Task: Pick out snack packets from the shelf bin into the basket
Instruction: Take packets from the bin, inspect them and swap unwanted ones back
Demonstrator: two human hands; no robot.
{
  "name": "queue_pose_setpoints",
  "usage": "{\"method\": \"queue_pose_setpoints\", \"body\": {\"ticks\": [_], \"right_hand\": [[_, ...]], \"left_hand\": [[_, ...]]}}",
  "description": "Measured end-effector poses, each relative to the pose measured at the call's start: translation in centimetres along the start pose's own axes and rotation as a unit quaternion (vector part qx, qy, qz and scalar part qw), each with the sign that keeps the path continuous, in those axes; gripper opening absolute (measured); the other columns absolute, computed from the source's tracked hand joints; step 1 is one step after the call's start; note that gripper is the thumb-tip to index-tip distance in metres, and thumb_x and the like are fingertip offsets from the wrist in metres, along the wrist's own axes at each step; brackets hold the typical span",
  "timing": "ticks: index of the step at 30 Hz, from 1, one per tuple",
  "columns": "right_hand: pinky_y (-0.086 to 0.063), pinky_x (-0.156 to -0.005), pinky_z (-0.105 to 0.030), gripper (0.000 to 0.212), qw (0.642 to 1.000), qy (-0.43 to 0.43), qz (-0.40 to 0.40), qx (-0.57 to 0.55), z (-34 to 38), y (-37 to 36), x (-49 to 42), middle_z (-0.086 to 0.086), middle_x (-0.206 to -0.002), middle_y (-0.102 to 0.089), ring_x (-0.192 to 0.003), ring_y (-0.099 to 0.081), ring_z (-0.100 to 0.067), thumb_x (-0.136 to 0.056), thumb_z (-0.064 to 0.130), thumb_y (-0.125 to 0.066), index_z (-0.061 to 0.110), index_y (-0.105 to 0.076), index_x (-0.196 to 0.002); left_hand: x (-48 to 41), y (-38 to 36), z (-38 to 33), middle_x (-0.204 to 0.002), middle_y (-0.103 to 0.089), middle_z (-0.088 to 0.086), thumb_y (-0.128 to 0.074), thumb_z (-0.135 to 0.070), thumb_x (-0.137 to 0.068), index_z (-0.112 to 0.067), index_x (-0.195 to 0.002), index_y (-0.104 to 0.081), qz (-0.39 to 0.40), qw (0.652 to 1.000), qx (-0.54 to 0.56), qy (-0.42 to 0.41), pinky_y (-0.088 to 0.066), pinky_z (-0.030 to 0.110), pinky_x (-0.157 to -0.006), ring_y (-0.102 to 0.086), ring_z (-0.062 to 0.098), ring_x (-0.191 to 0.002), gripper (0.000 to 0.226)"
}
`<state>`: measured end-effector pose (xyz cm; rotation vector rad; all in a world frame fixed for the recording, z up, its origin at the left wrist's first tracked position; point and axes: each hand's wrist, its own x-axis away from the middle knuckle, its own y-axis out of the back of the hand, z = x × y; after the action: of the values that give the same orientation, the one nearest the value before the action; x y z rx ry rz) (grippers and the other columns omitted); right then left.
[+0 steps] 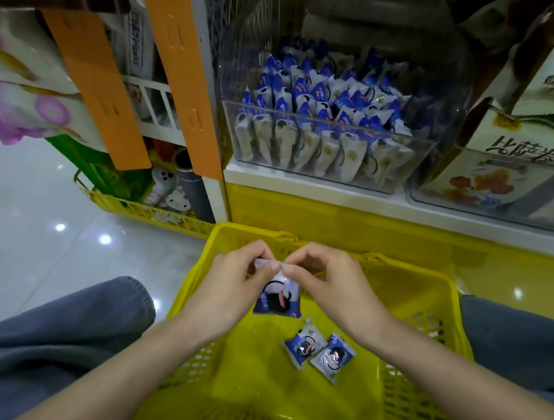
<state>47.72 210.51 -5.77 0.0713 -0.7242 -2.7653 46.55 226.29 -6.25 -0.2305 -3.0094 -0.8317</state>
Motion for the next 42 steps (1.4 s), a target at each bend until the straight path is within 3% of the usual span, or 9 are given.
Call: {"method": "queue_pose_setpoints", "body": {"ticks": [7,13,17,22,26,29,33,36,42], "right_hand": [[-0.049,-0.063,-0.028,0.005,0.981,0.118,-0.056,0.141,0.7,1.2,-0.4,0.013,-0.078,-0.06,-0.073,-0.057,-0.004,-0.085,0.029,-0.063,0.025,-0.066,-0.082],[-0.045,-0.066,-0.013,0.004,0.975,0.12,-0.168,0.082,1.0,1.8,-1.1,0.007,-0.082,-0.061,-0.077,-0.058,-0.002,-0.086,0.02,-0.063,0.022,-0.062,-0.083],[-0.047,-0.075,-0.02,0.004,0.97,0.188,-0.117,0.103,0.9,1.5,-0.2,0.004,-0.09,-0.061,-0.087,-0.058,-0.006,-0.082,0.013,-0.067,0.015,-0.068,-0.085],[-0.046,-0.07,-0.026,0.011,0.921,0.29,-0.054,0.254,0.7,1.5,0.3,-0.001,-0.092,-0.063,-0.087,-0.057,-0.017,-0.084,0.019,-0.065,0.012,-0.07,-0.09],[-0.048,-0.071,-0.019,0.014,0.996,0.052,-0.066,0.036,1.5,0.9,0.5,0.008,-0.09,-0.057,-0.082,-0.056,0.001,-0.089,0.024,-0.058,0.02,-0.052,-0.102],[-0.054,-0.066,-0.019,0.018,0.968,-0.14,-0.035,-0.205,1.8,1.1,-0.1,0.001,-0.098,-0.064,-0.076,-0.062,0.002,-0.094,0.024,-0.048,0.016,-0.05,-0.11],[-0.055,-0.085,-0.036,0.025,0.937,-0.172,0.001,-0.303,1.9,1.5,-0.2,-0.01,-0.11,-0.068,-0.098,-0.067,-0.02,-0.095,0.016,-0.047,0.007,-0.056,-0.116],[-0.058,-0.077,-0.032,0.029,0.915,-0.195,-0.018,-0.353,1.9,1.2,-0.2,-0.016,-0.107,-0.067,-0.091,-0.069,-0.022,-0.092,0.015,-0.051,-0.002,-0.051,-0.116],[-0.052,-0.057,-0.018,0.033,0.909,-0.214,-0.013,-0.356,1.7,1.3,-0.2,-0.008,-0.095,-0.071,-0.077,-0.069,-0.01,-0.089,0.029,-0.055,0.004,-0.047,-0.109]], "left_hand": [[-1.1,-0.2,-0.9,-0.065,-0.053,0.004,-0.056,-0.01,-0.09,-0.012,-0.071,-0.052,-0.011,0.989,0.136,0.051,-0.038,0.037,-0.062,-0.05,0.02,-0.066,0.02],[-1.6,-0.4,-1.2,-0.07,-0.054,-0.001,-0.05,-0.024,-0.093,-0.018,-0.076,-0.053,-0.092,0.986,0.102,0.094,-0.044,0.029,-0.065,-0.053,0.017,-0.069,0.018],[-2.1,-0.1,-2.5,-0.069,-0.062,0.005,-0.036,-0.041,-0.094,-0.014,-0.079,-0.061,-0.02,0.915,0.33,0.232,-0.048,0.024,-0.059,-0.058,0.016,-0.064,0.04],[-1.4,-0.2,-2.2,-0.087,-0.071,0.007,-0.053,-0.017,-0.09,-0.006,-0.096,-0.066,-0.043,0.912,0.38,0.147,-0.053,0.024,-0.069,-0.064,0.017,-0.079,0.018],[-1.5,-0.1,-2.1,-0.103,-0.068,0.016,-0.049,-0.013,-0.093,0.002,-0.113,-0.059,-0.068,0.929,0.345,0.115,-0.053,0.024,-0.072,-0.064,0.02,-0.088,0.026],[-1.4,-0.4,-2.3,-0.096,-0.07,0.01,-0.049,-0.012,-0.093,-0.006,-0.111,-0.059,-0.027,0.929,0.354,0.105,-0.054,0.021,-0.066,-0.067,0.014,-0.081,0.022],[-1.1,-1.4,-2.1,-0.091,-0.061,-0.004,-0.057,-0.012,-0.089,-0.021,-0.113,-0.047,-0.062,0.975,0.208,0.053,-0.048,0.015,-0.067,-0.06,0.006,-0.079,0.028],[-0.6,-1.6,-1.8,-0.109,-0.051,-0.011,-0.062,-0.024,-0.084,-0.029,-0.111,-0.044,-0.095,0.994,0.03,-0.04,-0.039,0.008,-0.08,-0.049,-0.001,-0.099,0.033],[-0.5,-1.8,-2.0,-0.107,-0.056,-0.019,-0.063,-0.025,-0.084,-0.03,-0.11,-0.049,-0.062,0.996,0.038,-0.05,-0.047,0.013,-0.077,-0.055,-0.001,-0.097,0.03]]}}
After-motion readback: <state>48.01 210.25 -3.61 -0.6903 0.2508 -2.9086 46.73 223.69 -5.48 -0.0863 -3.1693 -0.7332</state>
